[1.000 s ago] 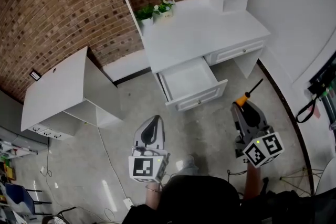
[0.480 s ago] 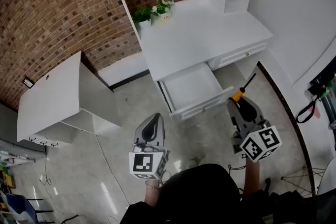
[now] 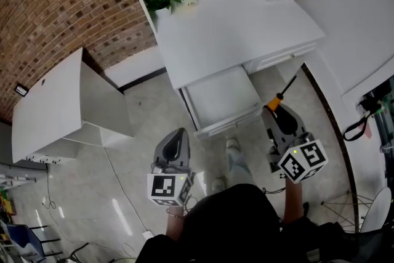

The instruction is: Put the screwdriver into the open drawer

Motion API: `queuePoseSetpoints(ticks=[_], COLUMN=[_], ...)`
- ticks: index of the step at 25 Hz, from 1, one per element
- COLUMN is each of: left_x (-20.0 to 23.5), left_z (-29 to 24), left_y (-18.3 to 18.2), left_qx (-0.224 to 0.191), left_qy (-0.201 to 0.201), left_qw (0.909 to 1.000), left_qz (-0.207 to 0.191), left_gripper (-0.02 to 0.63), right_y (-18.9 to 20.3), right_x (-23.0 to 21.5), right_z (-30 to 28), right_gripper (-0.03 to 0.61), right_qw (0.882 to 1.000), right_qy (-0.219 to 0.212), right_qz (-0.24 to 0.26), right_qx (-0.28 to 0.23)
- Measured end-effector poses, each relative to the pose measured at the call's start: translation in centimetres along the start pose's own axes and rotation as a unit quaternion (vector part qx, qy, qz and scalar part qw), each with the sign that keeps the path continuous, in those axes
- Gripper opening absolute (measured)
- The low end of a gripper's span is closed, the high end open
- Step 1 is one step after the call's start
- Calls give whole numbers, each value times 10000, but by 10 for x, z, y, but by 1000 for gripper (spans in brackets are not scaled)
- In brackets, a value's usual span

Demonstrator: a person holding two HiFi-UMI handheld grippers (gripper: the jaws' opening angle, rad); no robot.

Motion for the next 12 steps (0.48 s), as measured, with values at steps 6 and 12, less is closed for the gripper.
queuePoseSetpoints(ticks=[6,12], left_x=[5,5], left_z=[-42,-97], left_y=[15,26], left_qx=[283,477], left_qy=[-192,-405], left_qw=[9993,9976], left_qz=[179,294], left_gripper=[9,9], right_y=[16,28], right_x=[-34,-76], right_z=[-48,-98], right_gripper=[109,109], right_qw=[9988,9952], right_qy=[-260,-634], right_qz=[-8,-93], right_qx=[416,735])
Point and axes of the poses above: the fingertips, and each gripper's own axes: z backward along the fingers, x to its left, y out of its underside, the point moved 3 cm from there along z, backward along the fingers, and after that the axes turned 10 degrees about -y, right-handed, at the moved point
